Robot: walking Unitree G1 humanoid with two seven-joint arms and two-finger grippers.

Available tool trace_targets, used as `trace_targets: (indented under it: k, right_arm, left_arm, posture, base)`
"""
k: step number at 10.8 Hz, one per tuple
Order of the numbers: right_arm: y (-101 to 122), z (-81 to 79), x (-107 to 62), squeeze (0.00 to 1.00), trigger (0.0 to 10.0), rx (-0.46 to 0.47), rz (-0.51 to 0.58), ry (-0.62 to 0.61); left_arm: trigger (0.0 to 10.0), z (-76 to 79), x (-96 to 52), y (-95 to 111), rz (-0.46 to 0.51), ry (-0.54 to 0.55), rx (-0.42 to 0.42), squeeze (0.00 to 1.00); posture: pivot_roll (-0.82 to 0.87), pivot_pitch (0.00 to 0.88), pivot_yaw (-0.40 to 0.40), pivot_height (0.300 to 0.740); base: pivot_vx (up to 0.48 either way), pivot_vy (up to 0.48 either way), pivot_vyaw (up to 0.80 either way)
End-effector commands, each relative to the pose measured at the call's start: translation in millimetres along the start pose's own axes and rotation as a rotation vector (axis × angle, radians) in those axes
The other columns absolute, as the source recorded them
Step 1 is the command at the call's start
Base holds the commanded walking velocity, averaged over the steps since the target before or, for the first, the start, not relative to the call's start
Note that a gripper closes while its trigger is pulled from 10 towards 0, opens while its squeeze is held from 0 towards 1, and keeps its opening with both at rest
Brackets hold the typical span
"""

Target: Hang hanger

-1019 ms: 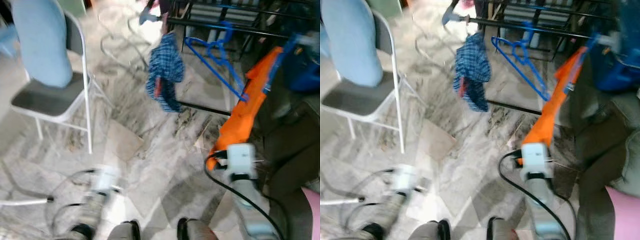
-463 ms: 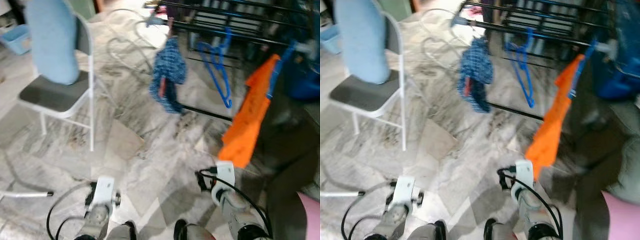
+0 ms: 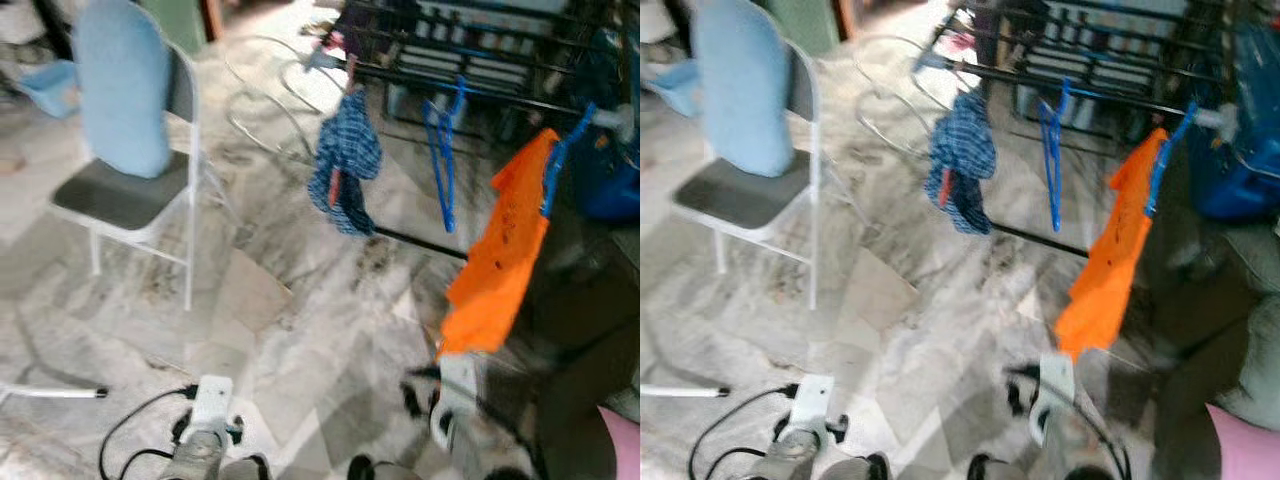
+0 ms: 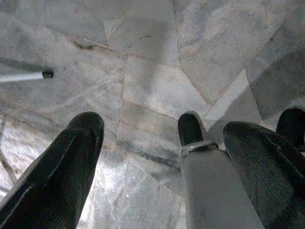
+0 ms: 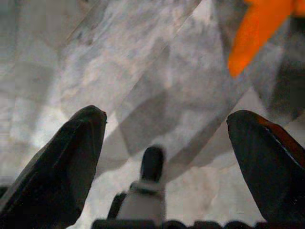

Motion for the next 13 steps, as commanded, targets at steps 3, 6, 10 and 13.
trace_targets:
  k: [3, 6, 10, 13]
  right_arm:
    - [-24.9, -5.3, -4.7, 0.00, 10.0, 0.037, -0.060, 0.005]
    - [-29.1, 0.2, -6.2, 0.00, 10.0, 0.052, -0.076, -0.012]
    - [-34.0, 5.3, -8.2, 0.00, 10.0, 0.054, -0.089, -0.022]
    - [-35.8, 7.6, -9.0, 0.00, 10.0, 0.025, -0.095, -0.023]
  left_arm:
    - [10.0, 35.4, -5.9, -7.8, -0.042, -0.063, 0.061, 0.00]
    - [10.0, 54.7, -8.4, 1.5, -0.033, -0.117, 0.099, 0.00]
    - [10.0, 21.5, -1.3, 1.2, -0.042, -0.098, 0.111, 0.00]
    - [10.0, 19.8, -0.7, 11.3, 0.012, -0.069, 0.085, 0.00]
  posture:
    - [-0.05, 0.108, 0.011, 0.740]
    - [-0.05, 0.113, 0.030, 0.740]
    - [-0.07, 0.124, 0.033, 0.740]
    - [-0.08, 0.131, 0.035, 0.740]
  base:
    - [0.000, 0.000, 0.00]
    - [0.000, 0.000, 0.00]
    - [0.000, 0.000, 0.13]
    - [0.000, 0.000, 0.80]
Point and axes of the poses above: a point about 5 cm out from each wrist's last joint towards the gripper, its own x axis pointing out of the wrist towards the gripper, its own y axis along the axis of the wrist's last joint, z = x × y, the point moved 3 cm from there along x, pointing out of the wrist towards the gripper, and after that the axes turned 2 degrees about x, right-handed, at the moved point
